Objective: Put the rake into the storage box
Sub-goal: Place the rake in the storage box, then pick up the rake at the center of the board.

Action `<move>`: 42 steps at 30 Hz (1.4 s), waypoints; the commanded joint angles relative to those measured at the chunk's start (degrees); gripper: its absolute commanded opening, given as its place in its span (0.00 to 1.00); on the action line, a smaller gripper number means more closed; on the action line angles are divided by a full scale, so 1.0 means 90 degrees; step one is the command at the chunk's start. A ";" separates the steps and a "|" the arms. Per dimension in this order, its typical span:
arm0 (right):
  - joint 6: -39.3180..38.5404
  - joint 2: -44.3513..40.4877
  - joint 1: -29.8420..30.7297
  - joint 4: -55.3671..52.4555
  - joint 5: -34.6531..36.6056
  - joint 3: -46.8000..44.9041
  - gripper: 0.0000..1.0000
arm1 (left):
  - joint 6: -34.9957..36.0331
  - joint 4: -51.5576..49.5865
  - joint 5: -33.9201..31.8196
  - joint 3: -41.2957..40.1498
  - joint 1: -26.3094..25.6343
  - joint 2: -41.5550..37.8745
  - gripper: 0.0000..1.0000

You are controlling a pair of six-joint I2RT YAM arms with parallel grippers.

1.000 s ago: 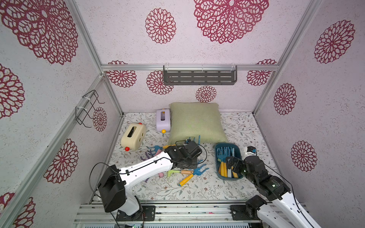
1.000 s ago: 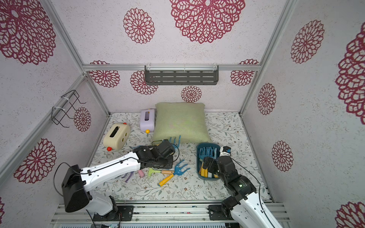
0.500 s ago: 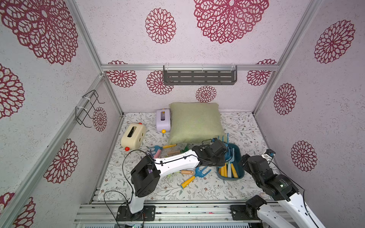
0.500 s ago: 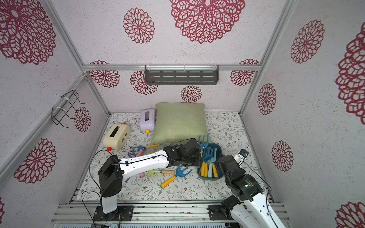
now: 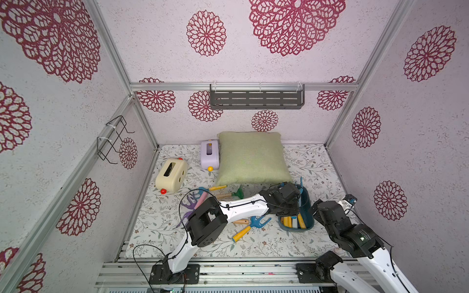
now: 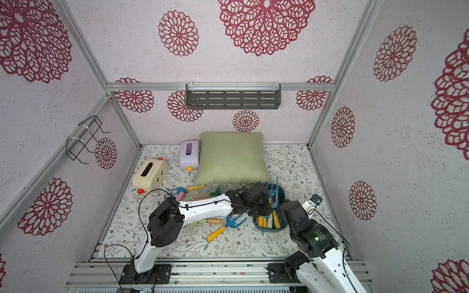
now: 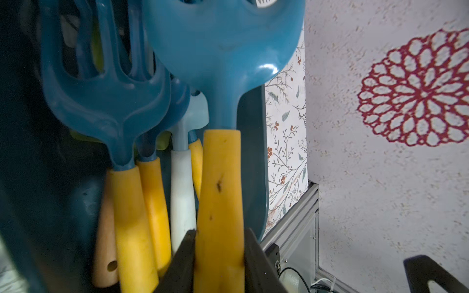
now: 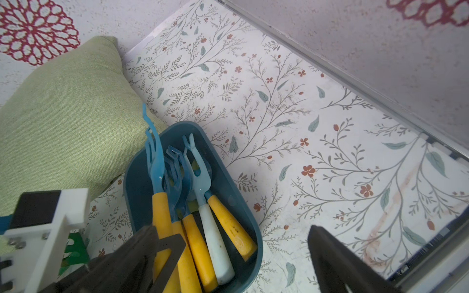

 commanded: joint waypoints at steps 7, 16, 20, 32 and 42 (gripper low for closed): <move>-0.0223 0.0055 -0.0022 0.0189 -0.0159 0.0092 0.99 | 0.0269 0.0074 -0.0006 0.0324 -0.0139 -0.0301 0.73; -0.1252 -0.0879 -0.0026 0.1920 -0.2220 -0.0664 0.99 | 0.0841 -0.0203 -0.1636 -0.1671 -0.0043 -0.2466 0.88; -0.1207 -0.0360 -0.0025 0.2160 -0.2848 -0.0741 0.99 | 0.0857 -0.0457 -0.2094 -0.2714 0.0207 -0.3431 0.95; -0.0303 0.1120 0.1799 0.3222 -0.2780 -0.0947 0.99 | 0.0676 -0.1006 -0.2724 -0.5171 0.1318 -0.6082 0.97; 0.0861 0.3148 0.3418 0.2820 -0.1832 -0.0087 0.89 | 0.0537 -0.1526 -0.2927 -0.6345 0.2076 -0.7828 0.97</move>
